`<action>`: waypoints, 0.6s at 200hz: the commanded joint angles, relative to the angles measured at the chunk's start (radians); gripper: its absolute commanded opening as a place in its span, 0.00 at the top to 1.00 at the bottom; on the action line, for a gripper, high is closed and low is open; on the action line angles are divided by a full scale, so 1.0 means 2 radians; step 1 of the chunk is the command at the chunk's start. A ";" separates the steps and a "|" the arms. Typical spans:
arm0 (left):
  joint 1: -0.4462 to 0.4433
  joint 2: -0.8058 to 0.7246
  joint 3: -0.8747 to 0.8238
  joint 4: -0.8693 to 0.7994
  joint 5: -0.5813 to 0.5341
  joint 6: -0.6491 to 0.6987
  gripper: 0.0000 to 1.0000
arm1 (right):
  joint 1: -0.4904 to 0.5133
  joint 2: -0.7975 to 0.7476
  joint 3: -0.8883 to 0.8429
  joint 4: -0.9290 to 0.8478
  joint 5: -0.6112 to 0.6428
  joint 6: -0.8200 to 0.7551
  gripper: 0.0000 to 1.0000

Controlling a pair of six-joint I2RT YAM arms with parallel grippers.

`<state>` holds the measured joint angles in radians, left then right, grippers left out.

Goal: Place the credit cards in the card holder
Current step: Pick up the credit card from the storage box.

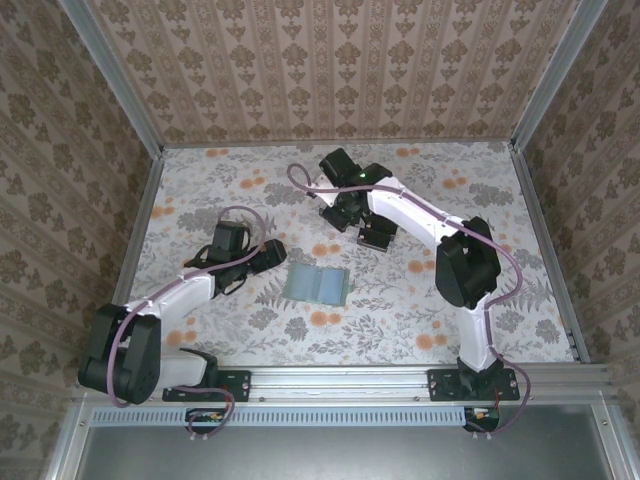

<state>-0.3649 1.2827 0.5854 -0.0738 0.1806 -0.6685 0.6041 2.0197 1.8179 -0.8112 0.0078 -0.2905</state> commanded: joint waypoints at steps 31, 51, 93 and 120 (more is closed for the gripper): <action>0.003 0.007 0.003 0.007 0.008 0.003 0.00 | -0.001 -0.072 -0.038 0.031 -0.054 0.072 1.00; 0.002 0.005 0.000 0.003 0.009 0.008 0.00 | 0.002 -0.107 -0.070 0.055 -0.074 0.112 1.00; -0.010 -0.004 -0.007 -0.011 0.003 0.020 0.00 | 0.021 -0.176 -0.153 0.117 -0.098 0.208 1.00; -0.026 -0.007 -0.014 -0.013 -0.002 0.021 0.00 | 0.034 -0.215 -0.222 0.174 -0.104 0.286 1.00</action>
<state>-0.3874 1.2896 0.5819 -0.0799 0.1829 -0.6533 0.6472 1.6642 1.4830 -0.5941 -0.1551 0.0799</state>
